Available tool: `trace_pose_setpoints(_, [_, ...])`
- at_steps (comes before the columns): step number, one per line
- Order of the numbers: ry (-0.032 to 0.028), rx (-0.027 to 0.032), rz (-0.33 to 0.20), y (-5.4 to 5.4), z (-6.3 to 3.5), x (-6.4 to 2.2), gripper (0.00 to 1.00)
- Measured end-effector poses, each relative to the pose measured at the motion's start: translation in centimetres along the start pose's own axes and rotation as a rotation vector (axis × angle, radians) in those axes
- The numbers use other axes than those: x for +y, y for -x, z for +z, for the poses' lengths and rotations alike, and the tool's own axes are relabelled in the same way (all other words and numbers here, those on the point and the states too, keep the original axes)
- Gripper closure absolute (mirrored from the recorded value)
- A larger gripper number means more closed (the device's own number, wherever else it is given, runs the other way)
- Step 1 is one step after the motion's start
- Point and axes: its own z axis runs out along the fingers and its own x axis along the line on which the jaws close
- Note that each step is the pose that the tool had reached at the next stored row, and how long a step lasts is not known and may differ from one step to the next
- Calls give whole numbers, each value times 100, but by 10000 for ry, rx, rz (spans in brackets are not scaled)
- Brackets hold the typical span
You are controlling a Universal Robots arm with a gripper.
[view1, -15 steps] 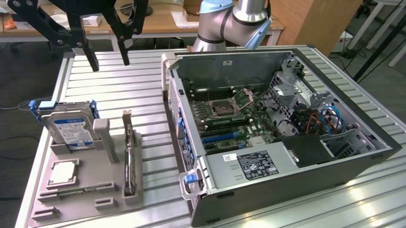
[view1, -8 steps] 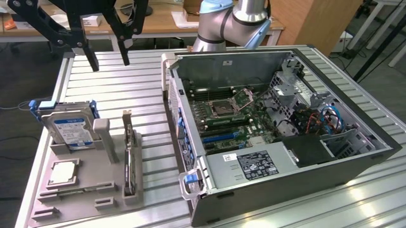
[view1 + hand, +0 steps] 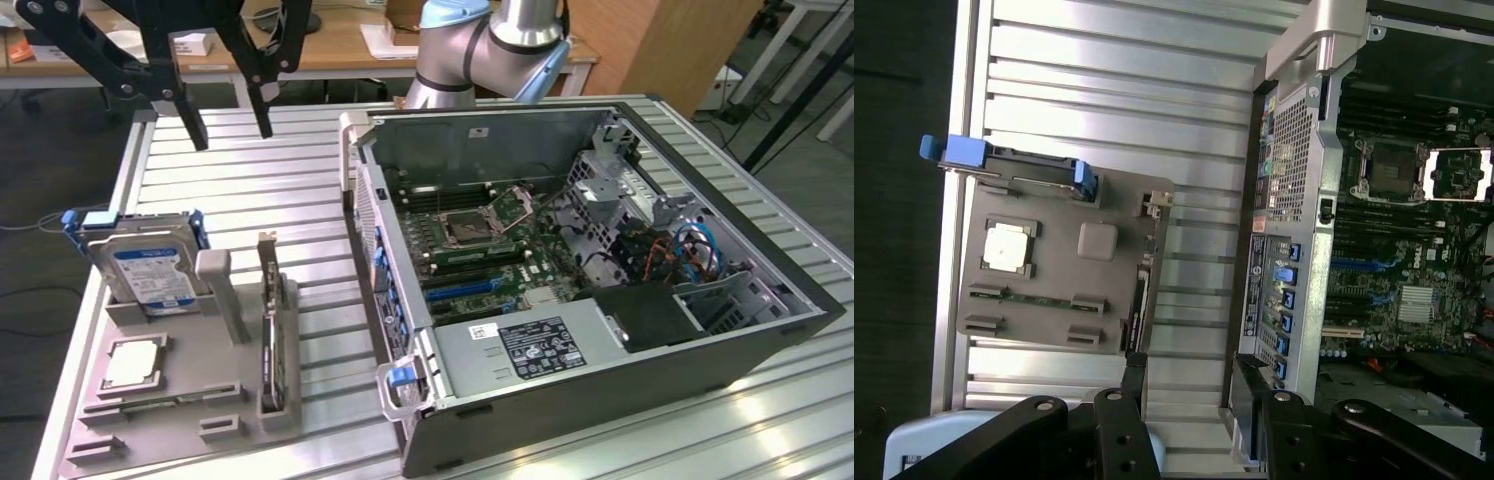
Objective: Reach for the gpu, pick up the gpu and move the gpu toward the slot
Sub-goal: 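Pick up the gpu and move the gpu toward the slot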
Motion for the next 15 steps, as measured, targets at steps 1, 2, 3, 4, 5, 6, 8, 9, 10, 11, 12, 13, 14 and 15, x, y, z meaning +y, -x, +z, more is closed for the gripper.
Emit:
trace_pose_setpoints(1, [0,0,0,0,0,0,53])
trace_pose_setpoints(2, [0,0,0,0,0,0,53])
trace_pose_setpoints(3, [0,0,0,0,0,0,53])
trace_pose_setpoints(4, [0,0,0,0,0,0,53])
trace_pose_setpoints(5, [1,0,0,0,0,0,53])
trace_pose_setpoints(6, [0,0,1,0,0,0,53])
trace_pose_setpoints(8, [0,0,0,0,0,0,53])
trace_pose_setpoints(9, [0,0,0,0,0,0,53])
trace_pose_setpoints(10, [1,0,0,0,0,0,53])
trace_pose_setpoints(11, [0,0,0,0,0,0,53])
trace_pose_setpoints(12, [0,0,0,0,0,0,53])
trace_pose_setpoints(13, [0,0,0,0,0,0,53])
trace_pose_setpoints(14, [0,0,0,0,0,0,53])
trace_pose_setpoints(15, [0,0,0,0,0,0,53])
